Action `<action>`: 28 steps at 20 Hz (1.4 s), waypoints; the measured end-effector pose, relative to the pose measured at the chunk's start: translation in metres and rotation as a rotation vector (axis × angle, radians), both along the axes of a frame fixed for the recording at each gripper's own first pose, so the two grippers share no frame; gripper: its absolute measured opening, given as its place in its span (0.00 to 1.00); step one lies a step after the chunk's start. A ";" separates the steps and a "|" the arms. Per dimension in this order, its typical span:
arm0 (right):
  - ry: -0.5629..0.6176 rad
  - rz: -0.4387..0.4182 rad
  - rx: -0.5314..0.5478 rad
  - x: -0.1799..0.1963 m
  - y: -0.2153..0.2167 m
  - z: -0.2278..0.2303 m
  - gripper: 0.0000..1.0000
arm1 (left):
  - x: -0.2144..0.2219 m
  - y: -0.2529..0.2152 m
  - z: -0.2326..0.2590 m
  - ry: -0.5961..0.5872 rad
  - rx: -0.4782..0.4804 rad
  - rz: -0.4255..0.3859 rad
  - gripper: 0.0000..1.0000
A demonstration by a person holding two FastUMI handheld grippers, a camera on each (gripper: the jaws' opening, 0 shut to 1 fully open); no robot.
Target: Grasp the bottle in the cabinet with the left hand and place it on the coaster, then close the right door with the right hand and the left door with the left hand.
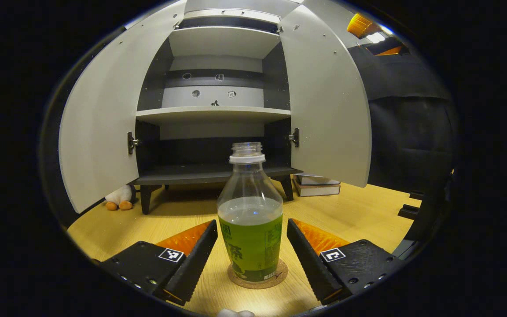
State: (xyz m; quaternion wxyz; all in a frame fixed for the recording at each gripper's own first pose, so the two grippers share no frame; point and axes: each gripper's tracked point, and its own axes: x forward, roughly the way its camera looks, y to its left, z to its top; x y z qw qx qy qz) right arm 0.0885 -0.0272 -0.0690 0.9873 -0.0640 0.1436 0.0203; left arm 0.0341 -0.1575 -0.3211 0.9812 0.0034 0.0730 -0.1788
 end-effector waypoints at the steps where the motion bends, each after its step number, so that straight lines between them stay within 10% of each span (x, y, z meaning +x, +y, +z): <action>1: -0.004 0.001 0.000 -0.002 0.001 0.002 0.84 | 0.001 0.000 0.009 -0.021 0.011 -0.003 0.96; 15: -0.159 -0.044 0.096 -0.048 0.000 0.048 0.83 | -0.020 0.024 0.219 -0.131 -0.066 0.010 0.96; 28: -0.244 -0.143 0.145 -0.047 -0.073 0.069 0.83 | -0.118 0.203 0.302 -0.114 0.003 0.349 0.96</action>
